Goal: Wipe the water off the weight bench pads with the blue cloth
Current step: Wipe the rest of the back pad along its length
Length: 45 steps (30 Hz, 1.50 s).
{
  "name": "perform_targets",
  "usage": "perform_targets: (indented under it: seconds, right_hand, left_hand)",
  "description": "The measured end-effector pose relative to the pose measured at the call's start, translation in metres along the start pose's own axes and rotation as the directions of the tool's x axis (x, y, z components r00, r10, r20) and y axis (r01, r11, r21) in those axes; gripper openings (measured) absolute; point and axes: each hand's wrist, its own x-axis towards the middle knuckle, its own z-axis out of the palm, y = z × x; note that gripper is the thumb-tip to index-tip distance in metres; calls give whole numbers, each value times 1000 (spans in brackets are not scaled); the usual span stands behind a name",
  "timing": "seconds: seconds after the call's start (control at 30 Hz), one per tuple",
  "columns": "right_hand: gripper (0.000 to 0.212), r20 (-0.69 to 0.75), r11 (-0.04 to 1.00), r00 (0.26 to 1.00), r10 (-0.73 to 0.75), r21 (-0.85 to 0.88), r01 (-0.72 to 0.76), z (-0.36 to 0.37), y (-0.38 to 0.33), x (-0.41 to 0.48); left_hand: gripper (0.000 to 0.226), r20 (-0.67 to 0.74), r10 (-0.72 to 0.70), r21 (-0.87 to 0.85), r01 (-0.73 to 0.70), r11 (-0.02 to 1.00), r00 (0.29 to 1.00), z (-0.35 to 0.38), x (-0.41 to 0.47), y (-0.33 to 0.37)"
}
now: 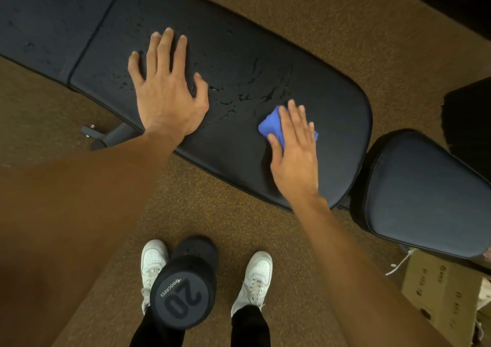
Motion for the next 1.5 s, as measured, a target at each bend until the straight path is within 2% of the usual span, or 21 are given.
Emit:
perform_targets:
  seconds: [0.07,0.17,0.27,0.43,0.57,0.63,0.7,0.83,0.9,1.03,1.13,1.23,1.33,1.43,1.5]
  right_hand:
    - [57,-30,998,997,65,18,-65,6,-14,17]
    - [57,3,998,999,-51,33,51,11,-30,14]
    - [57,64,988,986,-155,39,152,1,-12,-14]
    - [57,-7,998,999,54,31,-54,1,-10,19]
    - [57,65,990,988,-143,16,143,8,-31,14]
    - [57,97,980,976,-196,8,197,3,-21,-4]
    - [57,82,987,984,-158,7,158,-1,-9,-5]
    - [56,-3,999,999,38,33,-38,6,-28,29]
    - [56,1,999,1000,-14,43,14,11,-43,31]
    - [57,111,973,966,-232,25,231,0,-26,-2]
    - [56,65,990,988,-141,23,140,-5,-8,11]
    - [55,16,998,998,-56,40,55,3,-26,37]
    - [56,51,982,982,-184,39,182,8,-41,32]
    - [57,118,945,938,-327,12,327,-2,-20,10]
    - [57,107,959,954,-282,21,281,-7,-8,16]
  left_hand:
    - [71,4,-1,-2,1,1000,1000,0,-1,0]
    - [71,0,0,4,0,1000,1000,0,1,0]
    - [71,0,-6,-10,6,1000,1000,-1,0,0]
    - [71,0,-3,-6,3,1000,1000,-1,0,0]
    - [71,2,-3,-2,3,1000,1000,-1,2,0]
    - [71,2,-8,-9,8,1000,1000,-1,1,-1]
    - [71,-5,-9,-8,9,1000,1000,0,1,-1]
    - [71,-1,-8,-17,8,1000,1000,0,0,-1]
    - [71,-4,-8,-11,8,1000,1000,-1,0,0]
    - [71,-3,-9,-25,9,1000,1000,-1,0,0]
    - [70,-8,-10,-12,10,1000,1000,-1,0,0]
    - [71,-6,-11,-19,11,1000,1000,0,0,-1]
    - [70,-12,-7,-17,6,1000,1000,0,-1,-1]
    - [70,-8,-7,-23,7,1000,1000,0,0,-1]
    - [70,-10,-9,-18,9,1000,1000,1,0,-1]
